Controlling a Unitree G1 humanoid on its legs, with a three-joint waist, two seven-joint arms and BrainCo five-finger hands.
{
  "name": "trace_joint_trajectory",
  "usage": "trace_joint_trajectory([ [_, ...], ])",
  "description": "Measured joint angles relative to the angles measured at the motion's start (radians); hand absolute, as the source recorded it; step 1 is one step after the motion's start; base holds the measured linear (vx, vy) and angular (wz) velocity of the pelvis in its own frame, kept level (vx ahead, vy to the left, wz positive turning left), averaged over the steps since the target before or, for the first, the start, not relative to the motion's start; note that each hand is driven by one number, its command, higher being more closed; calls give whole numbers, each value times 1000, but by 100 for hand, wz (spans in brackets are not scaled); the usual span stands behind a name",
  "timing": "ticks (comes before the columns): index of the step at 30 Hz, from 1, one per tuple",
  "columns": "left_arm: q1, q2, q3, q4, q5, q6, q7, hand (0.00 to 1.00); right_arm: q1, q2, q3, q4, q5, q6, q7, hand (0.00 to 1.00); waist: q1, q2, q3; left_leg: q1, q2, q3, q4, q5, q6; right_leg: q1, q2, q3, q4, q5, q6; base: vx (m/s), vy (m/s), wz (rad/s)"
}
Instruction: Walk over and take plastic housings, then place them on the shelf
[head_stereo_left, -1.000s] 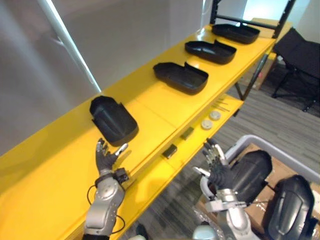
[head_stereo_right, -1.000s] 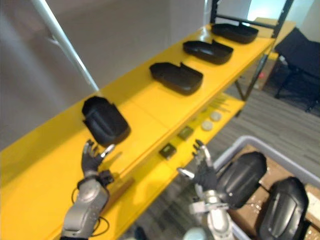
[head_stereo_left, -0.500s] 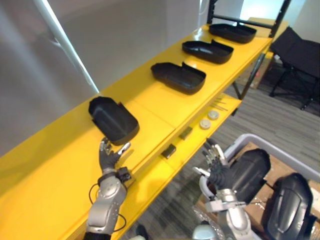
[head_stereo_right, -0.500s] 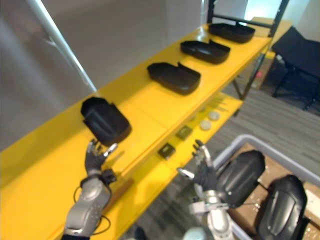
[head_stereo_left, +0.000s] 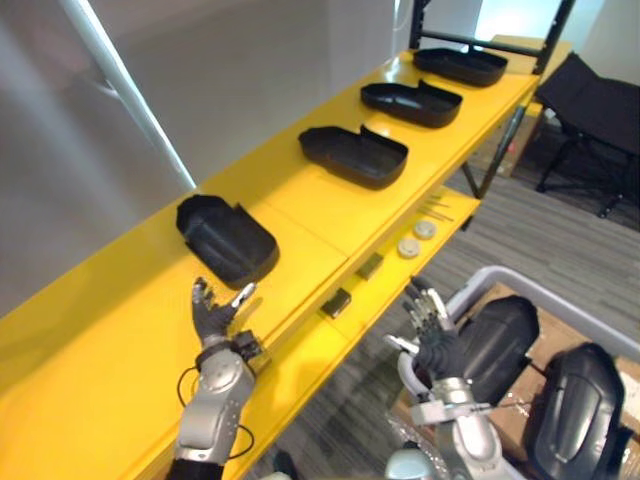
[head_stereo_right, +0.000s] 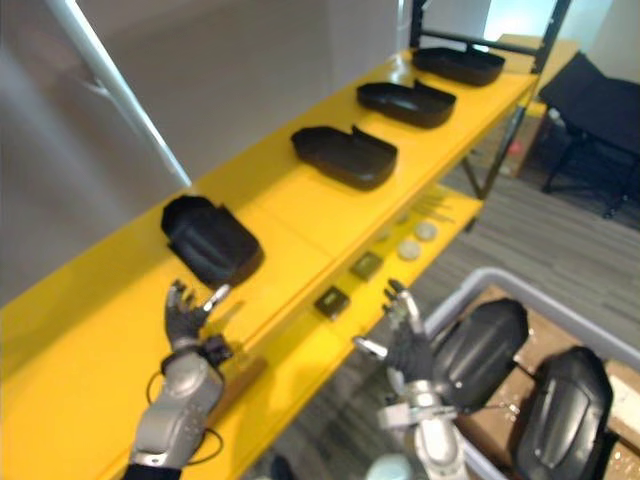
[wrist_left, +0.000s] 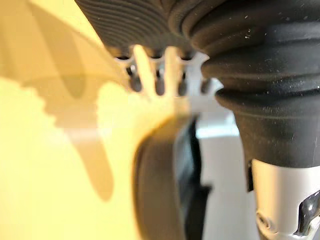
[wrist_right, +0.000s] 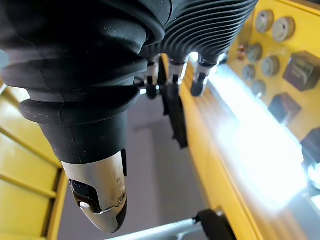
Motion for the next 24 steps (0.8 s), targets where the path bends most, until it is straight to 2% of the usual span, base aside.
trace_joint_trajectory([
  [3, 1, -4, 47, -1, 50, -55, 65, 0, -4, -1, 0, 0, -36, -5, -2, 0, 5, 1, -2, 0, 0, -5, 0, 0, 0, 5, 0, -6, 0, 0, 0, 0, 0, 4],
  [4, 2, -6, 58, -1, 58, -69, 68, 0, -5, -1, 0, -1, -41, -6, -3, 0, 7, 1, -5, 0, 0, -6, 0, 0, 0, 7, 0, -8, 0, 1, 0, 0, 0, 15],
  [5, 12, -8, 72, -16, 72, -119, 55, 0, -11, -5, 0, -2, -48, -7, -4, 0, 10, 0, -15, 0, 0, -19, 0, 1, 0, 21, 0, -23, -5, 6, -1, 4, -4, 17],
  [7, 35, -9, 72, -50, 94, -165, 36, 0, -24, -10, -1, -2, -48, -7, -5, 0, 13, -3, -25, 0, 0, -24, 0, 1, -1, 24, 0, -27, -6, 6, -1, 7, -6, 14],
  [8, 66, -11, 69, -110, 129, -233, -4, 0, -54, -20, -11, -8, -46, -14, -17, 0, 21, -5, -27, 3, 0, -30, 0, 1, -1, 36, 0, -35, -11, 6, -1, 3, -6, 10],
  [10, 86, -12, 63, -160, 147, -290, -29, 0, -71, -23, -24, -14, -47, -24, -35, 0, 29, -10, -30, 8, 0, -34, 0, 1, -1, 47, 0, -45, -16, 6, -1, -10, -9, 12],
  [11, 108, -15, 63, -194, 198, -361, -38, 0, -93, -23, -42, -15, -68, -27, -70, 0, 32, -13, -33, 14, 0, -40, 0, 1, -2, 59, 0, -51, -23, 6, -1, -21, -7, 9],
  [14, 127, -19, 63, -246, 252, -456, -41, 0, -120, -23, -73, -17, -68, -27, -115, 0, 39, -13, -34, 15, 0, -48, -1, 1, -2, 68, 1, -55, -27, 6, -1, -17, -5, 8],
  [16, 127, -19, 58, -291, 294, -543, -97, 0, -134, -22, -109, -22, -74, -27, -179, 0, 49, -14, -34, 14, 1, -57, -1, 2, -3, 73, 3, -64, -36, 6, -2, -36, -7, 8],
  [19, 127, -15, 14, -341, 296, -623, -199, 0, -135, -21, -170, -64, -88, -27, -237, 0, 55, -15, -35, 9, 4, -57, -6, 4, -6, 73, 5, -70, -47, 10, -8, -11, -2, 1],
  [20, 127, -12, 2, -346, 293, -634, -225, 0, -136, -21, -185, -70, -89, -27, -247, 0, 55, -17, -36, 9, 5, -56, -7, 4, -7, 73, 5, -70, -49, 11, -10, -10, 0, -3],
  [22, 119, 15, -48, -356, 276, -662, -329, 0, -136, -21, -260, -85, -88, -27, -272, 0, 49, -25, -43, 10, 8, -48, -7, 4, -7, 71, 8, -64, -55, 18, -9, 7, 1, -9],
  [24, 109, 35, -77, -356, 245, -665, -385, 0, -138, -21, -308, -85, -87, -26, -286, 0, 49, -31, -46, 14, 14, -23, -7, 4, -8, 60, 13, -41, -62, 28, -11, 8, 9, -30],
])
